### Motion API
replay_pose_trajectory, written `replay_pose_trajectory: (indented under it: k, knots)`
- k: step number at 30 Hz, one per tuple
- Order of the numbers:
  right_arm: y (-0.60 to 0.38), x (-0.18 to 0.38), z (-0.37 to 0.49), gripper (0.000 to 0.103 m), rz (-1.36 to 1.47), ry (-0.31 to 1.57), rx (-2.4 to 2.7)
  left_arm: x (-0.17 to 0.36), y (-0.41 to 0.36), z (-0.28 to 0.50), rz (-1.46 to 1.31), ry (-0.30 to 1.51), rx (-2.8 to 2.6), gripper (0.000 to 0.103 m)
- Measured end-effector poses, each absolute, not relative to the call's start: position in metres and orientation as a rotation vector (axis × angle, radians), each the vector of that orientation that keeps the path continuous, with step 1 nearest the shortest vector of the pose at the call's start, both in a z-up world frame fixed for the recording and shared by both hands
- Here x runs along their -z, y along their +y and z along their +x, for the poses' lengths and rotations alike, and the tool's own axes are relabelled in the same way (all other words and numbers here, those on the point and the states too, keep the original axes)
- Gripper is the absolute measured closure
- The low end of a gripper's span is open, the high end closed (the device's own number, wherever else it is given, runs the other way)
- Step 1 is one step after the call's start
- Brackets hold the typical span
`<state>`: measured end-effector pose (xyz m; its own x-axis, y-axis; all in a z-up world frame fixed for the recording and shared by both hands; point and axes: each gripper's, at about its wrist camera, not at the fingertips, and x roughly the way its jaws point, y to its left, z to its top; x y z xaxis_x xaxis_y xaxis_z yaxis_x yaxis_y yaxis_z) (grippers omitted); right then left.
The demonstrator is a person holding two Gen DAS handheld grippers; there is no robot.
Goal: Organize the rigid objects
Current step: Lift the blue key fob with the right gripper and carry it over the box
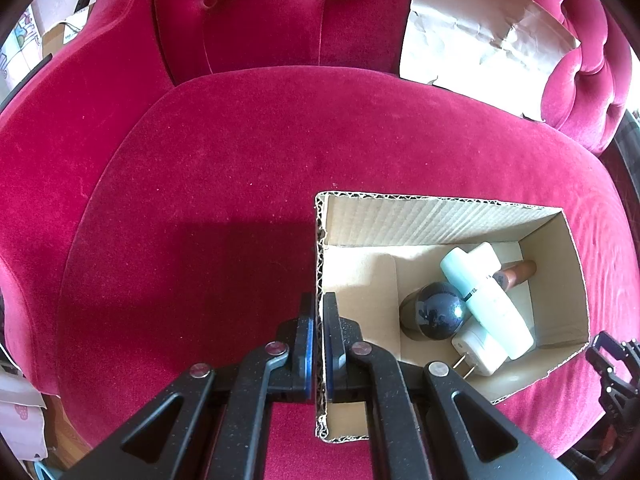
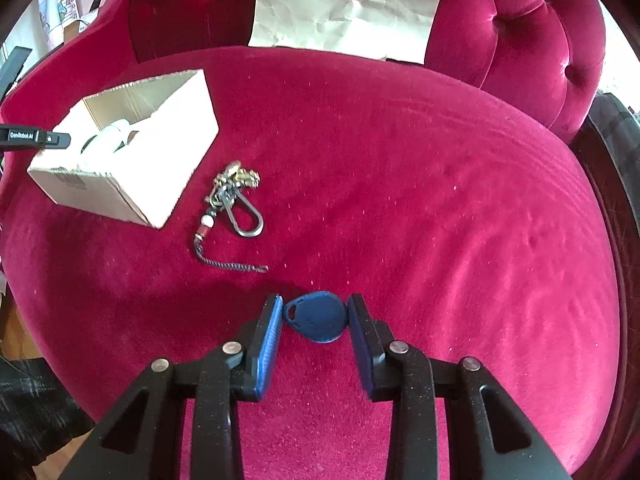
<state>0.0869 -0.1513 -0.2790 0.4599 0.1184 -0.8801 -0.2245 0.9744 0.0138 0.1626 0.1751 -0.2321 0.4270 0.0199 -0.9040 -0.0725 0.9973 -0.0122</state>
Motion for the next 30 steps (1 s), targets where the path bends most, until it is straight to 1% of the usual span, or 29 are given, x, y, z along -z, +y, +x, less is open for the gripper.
replay_pose_trajectory:
  k: [15, 30]
  knots:
    - [-0.146, 0.243, 0.098, 0.068, -0.089, 0.976, -0.184, 0.232, 0.177, 0.162, -0.055, 1.125, -0.057, 0.099]
    - [-0.113, 0.194, 0.107, 0.068, -0.070, 0.847, -0.221, 0.232, 0.177, 0.162, -0.059, 1.125, -0.056, 0.099]
